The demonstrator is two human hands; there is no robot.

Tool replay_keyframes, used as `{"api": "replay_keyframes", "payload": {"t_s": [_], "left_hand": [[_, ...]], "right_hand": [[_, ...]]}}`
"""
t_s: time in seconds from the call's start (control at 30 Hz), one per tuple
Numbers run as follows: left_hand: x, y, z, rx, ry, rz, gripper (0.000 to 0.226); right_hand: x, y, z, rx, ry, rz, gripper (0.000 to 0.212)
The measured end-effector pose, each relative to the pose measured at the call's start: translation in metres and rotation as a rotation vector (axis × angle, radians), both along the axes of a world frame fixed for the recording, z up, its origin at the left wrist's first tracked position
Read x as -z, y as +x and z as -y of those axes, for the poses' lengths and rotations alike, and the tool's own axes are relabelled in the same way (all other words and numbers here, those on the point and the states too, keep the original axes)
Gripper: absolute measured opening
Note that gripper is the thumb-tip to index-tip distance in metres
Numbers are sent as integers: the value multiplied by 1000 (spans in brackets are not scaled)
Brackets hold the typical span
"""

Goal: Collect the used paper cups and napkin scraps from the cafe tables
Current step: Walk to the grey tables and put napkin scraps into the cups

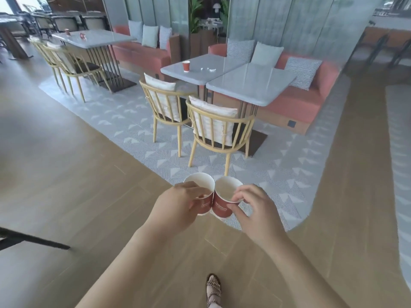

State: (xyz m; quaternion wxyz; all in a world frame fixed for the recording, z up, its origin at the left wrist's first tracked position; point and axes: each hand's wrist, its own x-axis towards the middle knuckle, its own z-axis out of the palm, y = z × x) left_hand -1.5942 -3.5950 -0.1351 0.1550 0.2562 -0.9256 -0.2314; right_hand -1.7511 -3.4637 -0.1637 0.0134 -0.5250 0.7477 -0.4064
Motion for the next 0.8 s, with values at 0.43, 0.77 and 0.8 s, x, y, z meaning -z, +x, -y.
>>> {"api": "replay_keyframes", "payload": {"t_s": [0.43, 0.77, 0.8], "left_hand": [[7, -125, 217, -186, 67, 44, 29], [17, -146, 446, -271, 40, 33, 24], [13, -146, 471, -265, 34, 41, 25]], "right_hand": [[11, -142, 235, -163, 98, -11, 13], [3, -178, 490, -266, 155, -66, 11], [-2, -179, 516, -276, 152, -79, 11]]}}
